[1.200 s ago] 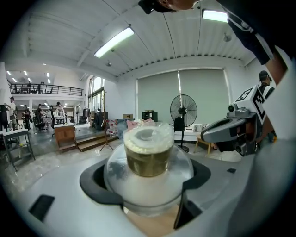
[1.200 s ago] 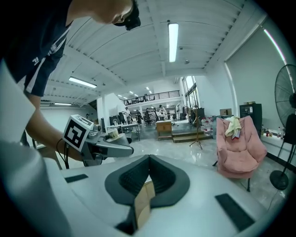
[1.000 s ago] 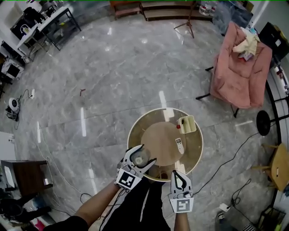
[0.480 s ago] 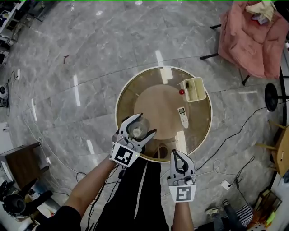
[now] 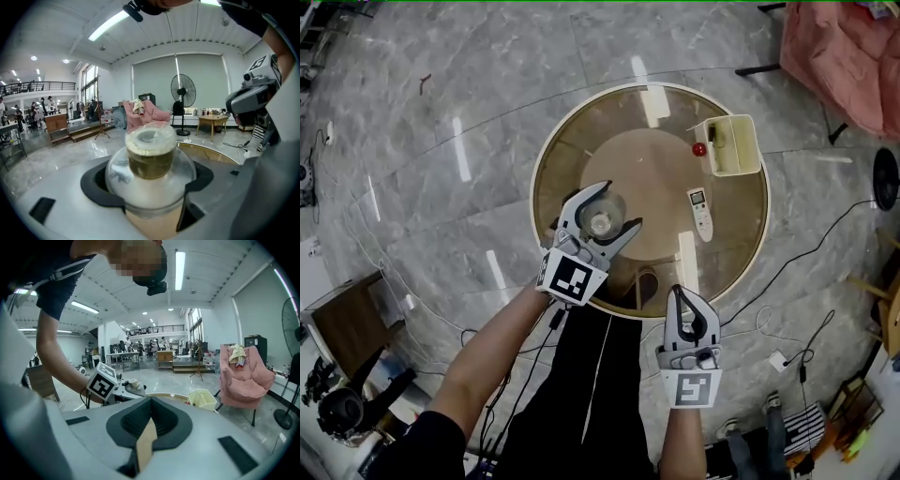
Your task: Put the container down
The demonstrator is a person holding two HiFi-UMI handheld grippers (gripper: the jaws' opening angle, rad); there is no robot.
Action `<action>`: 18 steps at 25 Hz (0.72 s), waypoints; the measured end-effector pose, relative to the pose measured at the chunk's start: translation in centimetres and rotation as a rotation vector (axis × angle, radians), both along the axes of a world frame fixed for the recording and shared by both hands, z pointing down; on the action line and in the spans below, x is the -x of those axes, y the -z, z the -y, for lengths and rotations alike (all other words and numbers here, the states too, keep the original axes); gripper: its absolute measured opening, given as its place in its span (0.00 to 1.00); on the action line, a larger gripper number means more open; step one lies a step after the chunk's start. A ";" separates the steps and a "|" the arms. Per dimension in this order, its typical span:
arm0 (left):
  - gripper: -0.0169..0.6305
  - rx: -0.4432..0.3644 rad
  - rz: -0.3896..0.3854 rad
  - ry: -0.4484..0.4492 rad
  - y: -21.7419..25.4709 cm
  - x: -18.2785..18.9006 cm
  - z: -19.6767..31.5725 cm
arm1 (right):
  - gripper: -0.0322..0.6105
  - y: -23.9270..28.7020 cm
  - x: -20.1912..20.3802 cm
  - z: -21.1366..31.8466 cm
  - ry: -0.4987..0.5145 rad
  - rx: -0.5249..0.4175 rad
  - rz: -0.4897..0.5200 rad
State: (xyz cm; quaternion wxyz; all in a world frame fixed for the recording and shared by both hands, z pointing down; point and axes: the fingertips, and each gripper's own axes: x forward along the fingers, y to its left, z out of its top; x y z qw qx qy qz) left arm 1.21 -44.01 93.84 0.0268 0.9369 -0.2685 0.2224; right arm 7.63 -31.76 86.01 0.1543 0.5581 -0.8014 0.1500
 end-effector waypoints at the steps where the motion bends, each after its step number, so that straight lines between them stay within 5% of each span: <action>1: 0.55 0.009 0.008 0.004 -1.0 0.1 0.3 | 0.09 -0.6 0.1 0.1 0.001 0.013 0.000; 18: 0.55 0.126 0.083 0.067 -11.8 1.6 2.6 | 0.09 -4.1 0.0 0.7 0.008 0.066 0.009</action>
